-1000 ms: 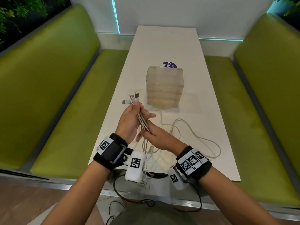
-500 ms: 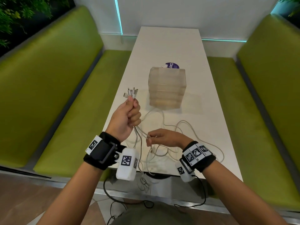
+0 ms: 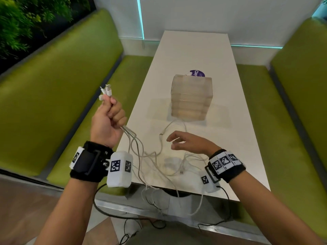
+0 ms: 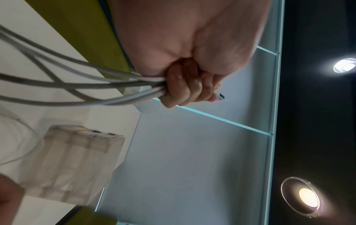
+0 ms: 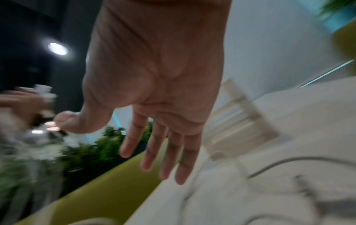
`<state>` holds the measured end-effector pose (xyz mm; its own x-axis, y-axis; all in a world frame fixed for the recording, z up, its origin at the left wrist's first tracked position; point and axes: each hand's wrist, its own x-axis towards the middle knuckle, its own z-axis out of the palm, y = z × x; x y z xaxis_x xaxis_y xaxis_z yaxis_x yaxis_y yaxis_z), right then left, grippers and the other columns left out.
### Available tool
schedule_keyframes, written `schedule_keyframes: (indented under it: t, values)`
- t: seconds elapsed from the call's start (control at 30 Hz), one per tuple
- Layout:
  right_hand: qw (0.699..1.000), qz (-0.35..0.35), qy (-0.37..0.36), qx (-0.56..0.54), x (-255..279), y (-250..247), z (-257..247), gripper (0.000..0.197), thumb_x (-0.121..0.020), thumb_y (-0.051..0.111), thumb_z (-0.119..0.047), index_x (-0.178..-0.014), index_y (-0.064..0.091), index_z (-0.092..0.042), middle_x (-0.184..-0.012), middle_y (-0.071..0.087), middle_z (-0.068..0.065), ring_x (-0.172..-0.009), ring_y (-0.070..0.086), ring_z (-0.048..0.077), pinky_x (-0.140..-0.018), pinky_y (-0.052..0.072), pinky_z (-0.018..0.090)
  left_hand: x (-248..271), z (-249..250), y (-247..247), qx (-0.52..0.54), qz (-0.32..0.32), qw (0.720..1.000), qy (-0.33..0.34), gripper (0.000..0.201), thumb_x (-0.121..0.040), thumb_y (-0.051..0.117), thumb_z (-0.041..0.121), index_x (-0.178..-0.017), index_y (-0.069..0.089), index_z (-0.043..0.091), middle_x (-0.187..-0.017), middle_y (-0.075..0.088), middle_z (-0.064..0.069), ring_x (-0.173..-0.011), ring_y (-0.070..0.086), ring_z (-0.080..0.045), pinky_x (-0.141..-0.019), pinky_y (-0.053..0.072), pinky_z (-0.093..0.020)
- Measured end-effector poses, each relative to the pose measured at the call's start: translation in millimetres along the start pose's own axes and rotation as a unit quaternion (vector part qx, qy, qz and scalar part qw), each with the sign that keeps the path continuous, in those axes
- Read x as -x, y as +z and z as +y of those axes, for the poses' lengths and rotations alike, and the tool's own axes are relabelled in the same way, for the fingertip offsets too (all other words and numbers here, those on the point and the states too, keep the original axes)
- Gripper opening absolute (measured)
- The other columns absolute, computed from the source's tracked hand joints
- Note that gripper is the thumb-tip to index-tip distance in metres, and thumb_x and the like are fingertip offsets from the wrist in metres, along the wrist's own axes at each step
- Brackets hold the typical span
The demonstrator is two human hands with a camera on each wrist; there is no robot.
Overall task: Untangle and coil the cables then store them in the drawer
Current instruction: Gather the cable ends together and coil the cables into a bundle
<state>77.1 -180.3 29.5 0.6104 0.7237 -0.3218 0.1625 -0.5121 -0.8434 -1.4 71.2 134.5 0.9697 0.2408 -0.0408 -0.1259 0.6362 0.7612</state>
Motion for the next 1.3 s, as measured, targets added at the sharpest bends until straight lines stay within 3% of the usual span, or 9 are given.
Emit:
schedule_keyframes:
  t: [0.17,0.27,0.37,0.47,0.57,0.77,0.9,1.17,1.3]
  values:
    - [0.994,-0.057,-0.015,0.087,-14,57,-13,0.061,-0.082,0.070,-0.038,-0.135,0.043,-0.025,-0.135,0.052,-0.002,-0.122,0.047,0.013,-0.101,0.038,0.029,-4,-11,8,0.006,-0.015,1.000,-0.007,0.040,-0.103,0.025,0.040,-0.073,0.043,0.019,-0.046,0.028,0.010,-0.044,0.007,-0.008,-0.035,0.016,-0.016]
    - [0.994,-0.008,-0.038,0.098,-19,72,-7,0.038,-0.087,0.067,-0.030,-0.121,0.058,-0.016,-0.111,0.057,0.007,-0.107,0.052,0.021,-0.091,0.041,0.031,-4,-13,9,0.009,-0.021,1.000,-0.009,0.040,-0.102,0.026,0.040,-0.074,0.044,0.019,-0.046,0.029,0.010,-0.043,0.008,-0.008,-0.035,0.016,-0.016]
    - [0.990,-0.020,-0.058,0.125,-16,68,1,0.021,-0.091,0.060,-0.028,-0.102,0.066,-0.011,-0.114,0.057,0.007,-0.109,0.049,0.020,-0.091,0.035,0.029,-4,-10,7,0.006,-0.019,1.000,0.001,0.039,-0.102,0.026,0.040,-0.074,0.044,0.019,-0.047,0.029,0.010,-0.041,0.011,-0.007,-0.035,0.016,-0.017]
    - [0.997,-0.033,-0.035,0.065,-1,53,3,0.014,-0.097,0.049,-0.025,-0.095,0.059,-0.015,-0.102,0.070,0.000,-0.094,0.060,0.006,-0.088,0.043,0.029,-4,-11,1,-0.018,-0.002,1.000,0.011,0.039,-0.102,0.028,0.040,-0.073,0.045,0.019,-0.047,0.028,0.011,-0.041,0.011,-0.005,-0.037,0.015,-0.018]
    - [0.996,0.057,-0.052,-0.051,9,35,0,0.015,-0.099,0.044,-0.017,-0.087,0.053,-0.014,-0.076,0.068,0.001,-0.075,0.065,0.009,-0.078,0.049,0.030,-2,-29,-8,-0.128,0.025,0.991,-0.009,0.037,-0.100,0.035,0.042,-0.075,0.048,0.017,-0.048,0.026,0.012,-0.040,0.018,-0.004,-0.038,0.015,-0.019]
    - [0.940,0.144,-0.118,-0.286,20,1,-19,0.016,-0.099,0.041,-0.010,-0.086,0.048,-0.008,-0.065,0.048,0.001,-0.061,0.054,0.014,-0.078,0.049,0.039,14,-85,-24,-0.364,-0.003,0.929,-0.071,0.028,-0.092,0.058,0.031,-0.098,0.061,0.004,-0.053,0.029,0.012,-0.044,0.024,-0.007,-0.045,0.022,-0.024]
    - [0.900,0.122,-0.176,-0.380,33,-17,-25,0.017,-0.089,0.053,-0.026,-0.085,0.050,-0.010,-0.062,0.051,-0.004,-0.062,0.052,0.015,-0.076,0.052,0.030,15,-92,-25,-0.368,-0.015,0.925,-0.093,0.028,-0.085,0.066,0.031,-0.108,0.065,0.016,-0.059,0.023,0.006,-0.048,0.020,-0.011,-0.042,0.020,-0.021]
    - [0.891,0.089,-0.220,-0.387,30,-11,-41,0.018,-0.092,0.050,-0.023,-0.090,0.047,-0.006,-0.069,0.058,-0.002,-0.068,0.056,0.014,-0.071,0.049,0.026,22,-109,-1,-0.350,-0.171,0.902,-0.184,0.028,-0.076,0.068,0.036,-0.094,0.074,0.016,-0.057,0.024,0.004,-0.048,0.018,-0.009,-0.045,0.015,-0.024]
    - [0.908,0.126,-0.210,-0.340,34,-13,-42,0.014,-0.094,0.045,-0.019,-0.089,0.049,-0.006,-0.069,0.058,-0.002,-0.068,0.054,0.014,-0.071,0.047,0.026,21,-112,8,-0.351,-0.128,0.913,-0.165,0.029,-0.078,0.063,0.040,-0.082,0.073,0.014,-0.056,0.026,0.001,-0.048,0.018,-0.014,-0.044,0.016,-0.025]
